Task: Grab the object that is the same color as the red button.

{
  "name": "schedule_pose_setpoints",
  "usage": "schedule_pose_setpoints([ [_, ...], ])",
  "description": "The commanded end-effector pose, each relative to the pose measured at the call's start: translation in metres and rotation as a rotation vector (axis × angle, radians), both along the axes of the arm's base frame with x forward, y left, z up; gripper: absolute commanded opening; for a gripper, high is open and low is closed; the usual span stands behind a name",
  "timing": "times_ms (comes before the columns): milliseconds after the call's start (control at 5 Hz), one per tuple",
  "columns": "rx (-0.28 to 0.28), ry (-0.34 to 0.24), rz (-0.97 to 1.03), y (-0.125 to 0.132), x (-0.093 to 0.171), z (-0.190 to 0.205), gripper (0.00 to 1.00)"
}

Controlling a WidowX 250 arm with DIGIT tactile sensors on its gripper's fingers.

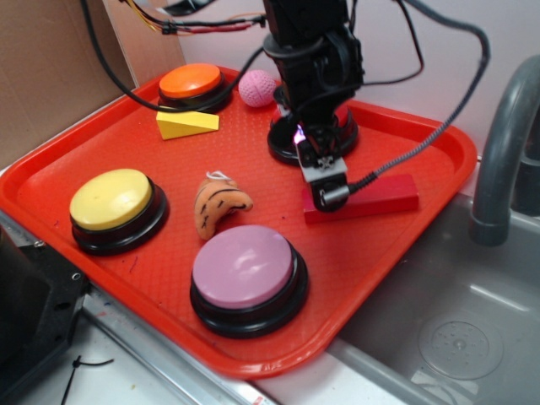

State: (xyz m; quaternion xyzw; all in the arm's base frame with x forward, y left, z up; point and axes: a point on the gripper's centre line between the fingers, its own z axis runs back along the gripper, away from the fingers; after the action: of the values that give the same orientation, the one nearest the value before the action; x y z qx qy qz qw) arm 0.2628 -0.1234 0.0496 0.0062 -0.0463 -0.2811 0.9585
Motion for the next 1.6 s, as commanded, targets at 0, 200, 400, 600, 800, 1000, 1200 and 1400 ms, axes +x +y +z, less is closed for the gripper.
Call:
schedule_pose_setpoints([
  [0,-0.036,0.006,-0.035,-0.014,0.011,-0.007,1.0],
  [200,-0.03,0.014,-0.055,-0.018,0.011,-0.013,1.0],
  [400,-0.023,0.027,-0.053,-0.018,0.013,-0.018,0.85],
  [600,-0.022,0.026,-0.055,-0.016,0.014,-0.02,0.0],
  [800,-0.023,0.047,-0.05,-0.011,0.014,-0.016,0.0],
  [1000,0.085,0.03,0.005,-0.001,0.009,0.013,0.0],
  [1200,0.112,0.031,0.124,0.024,-0.002,0.061,0.0],
  [1400,0.131,0.052,0.251,0.054,-0.014,0.095,0.0],
])
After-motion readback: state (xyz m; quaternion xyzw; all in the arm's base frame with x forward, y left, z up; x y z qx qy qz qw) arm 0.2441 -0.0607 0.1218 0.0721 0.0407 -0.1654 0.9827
